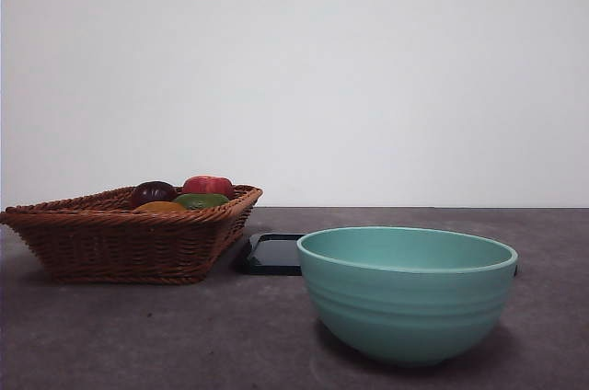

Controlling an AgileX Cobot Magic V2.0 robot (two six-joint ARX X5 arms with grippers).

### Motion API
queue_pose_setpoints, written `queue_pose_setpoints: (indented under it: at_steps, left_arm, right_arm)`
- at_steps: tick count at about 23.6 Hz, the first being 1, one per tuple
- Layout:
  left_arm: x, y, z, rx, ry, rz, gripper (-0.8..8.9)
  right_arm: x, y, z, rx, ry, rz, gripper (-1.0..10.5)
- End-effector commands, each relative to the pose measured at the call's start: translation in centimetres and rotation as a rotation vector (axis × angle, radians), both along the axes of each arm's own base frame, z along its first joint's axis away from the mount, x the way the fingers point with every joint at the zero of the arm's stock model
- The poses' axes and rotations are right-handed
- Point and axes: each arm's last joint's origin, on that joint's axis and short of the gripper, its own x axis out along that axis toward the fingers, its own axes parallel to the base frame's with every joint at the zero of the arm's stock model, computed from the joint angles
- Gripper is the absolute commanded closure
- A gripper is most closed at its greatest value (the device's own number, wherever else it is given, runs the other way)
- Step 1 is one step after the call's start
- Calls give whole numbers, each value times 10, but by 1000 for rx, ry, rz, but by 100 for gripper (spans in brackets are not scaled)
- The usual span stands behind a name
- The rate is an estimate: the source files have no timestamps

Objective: Pick up the wifruite, put it on the bowl, pick up the plate, put it on desk

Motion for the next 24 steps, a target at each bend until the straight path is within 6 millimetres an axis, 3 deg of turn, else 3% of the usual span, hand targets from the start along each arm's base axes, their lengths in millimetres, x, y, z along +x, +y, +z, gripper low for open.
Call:
queue_pose_setpoints:
  at_steps: [1, 8, 11, 13, 16, 17, 24]
  left_arm:
    - [0, 0, 3, -16, -10, -8, 251]
    - [0, 0, 3, -15, -10, -8, 255]
    - [0, 0, 3, -15, -10, -8, 351]
    - [0, 0, 3, -14, -11, -8, 515]
    - [0, 0, 4, -13, -14, -10, 790]
    - [0, 0, 4, -13, -14, -10, 807]
    - [0, 0, 4, -13, -13, -9, 804]
  right_arm:
    - [-11, -7, 3, 47, -29, -6, 301]
    - [-17, -11, 6, 91, -100, -10, 301]
    - [-17, -11, 7, 93, -104, -11, 312]
    - [-17, -11, 7, 93, -104, -10, 447]
    - [-17, -11, 7, 93, -105, -10, 891]
    - [-17, -11, 7, 92, -107, -9, 957]
    - [-16, -10, 11, 118, -146, -8, 930]
